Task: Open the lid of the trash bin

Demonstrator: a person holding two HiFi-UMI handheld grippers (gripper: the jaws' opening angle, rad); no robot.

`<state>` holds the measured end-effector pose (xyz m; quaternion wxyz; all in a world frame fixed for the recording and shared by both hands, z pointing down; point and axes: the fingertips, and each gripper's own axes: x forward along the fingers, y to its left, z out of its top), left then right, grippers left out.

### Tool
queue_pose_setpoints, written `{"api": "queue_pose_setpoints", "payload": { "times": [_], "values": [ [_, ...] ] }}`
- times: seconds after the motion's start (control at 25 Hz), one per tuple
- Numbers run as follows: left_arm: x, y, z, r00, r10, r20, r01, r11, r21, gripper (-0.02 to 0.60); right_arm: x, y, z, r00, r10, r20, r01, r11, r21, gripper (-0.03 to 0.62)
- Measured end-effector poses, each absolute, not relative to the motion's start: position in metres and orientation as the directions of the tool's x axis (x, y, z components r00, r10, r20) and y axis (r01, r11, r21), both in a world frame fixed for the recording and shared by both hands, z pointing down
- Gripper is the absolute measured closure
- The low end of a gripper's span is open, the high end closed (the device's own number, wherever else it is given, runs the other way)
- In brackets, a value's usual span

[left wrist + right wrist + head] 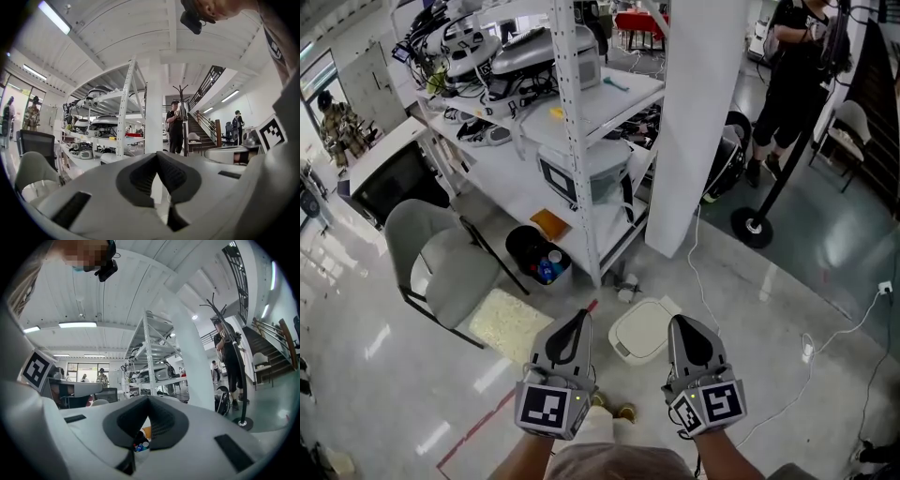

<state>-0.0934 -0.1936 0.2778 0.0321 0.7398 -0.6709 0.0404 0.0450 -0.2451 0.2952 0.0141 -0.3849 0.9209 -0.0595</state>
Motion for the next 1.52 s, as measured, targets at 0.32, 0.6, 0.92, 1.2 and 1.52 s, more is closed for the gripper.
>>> {"api": "queue_pose_setpoints", "payload": {
  "times": [0.32, 0.6, 0.92, 1.2, 1.52],
  "values": [
    [-0.1, -0.209, 0.303, 0.124, -0.983, 0.137, -0.992, -0.122, 0.024, 0.583, 0.026, -0.266, 0.307, -0.697, -0.716, 0.039, -0.715, 0.69, -0.112, 0.562],
    [-0.109, -0.222, 0.332, 0.138, -0.975, 0.177, -0.99, -0.13, 0.053, 0.583, 0.004, -0.28, 0.332, -0.702, -0.709, 0.06, -0.711, 0.696, -0.099, 0.562],
    [-0.128, -0.244, 0.357, 0.141, -0.975, 0.17, -0.988, -0.129, 0.082, 0.583, -0.012, -0.296, 0.362, -0.693, -0.715, 0.092, -0.721, 0.687, -0.091, 0.562],
    [-0.14, -0.256, 0.388, 0.147, -0.973, 0.177, -0.987, -0.131, 0.097, 0.583, -0.022, -0.308, 0.404, -0.684, -0.718, 0.13, -0.729, 0.677, -0.097, 0.562],
    [-0.15, -0.253, 0.429, 0.153, -0.968, 0.2, -0.986, -0.134, 0.103, 0.583, -0.035, -0.31, 0.452, -0.678, -0.717, 0.164, -0.735, 0.67, -0.106, 0.562]
  ]
}}
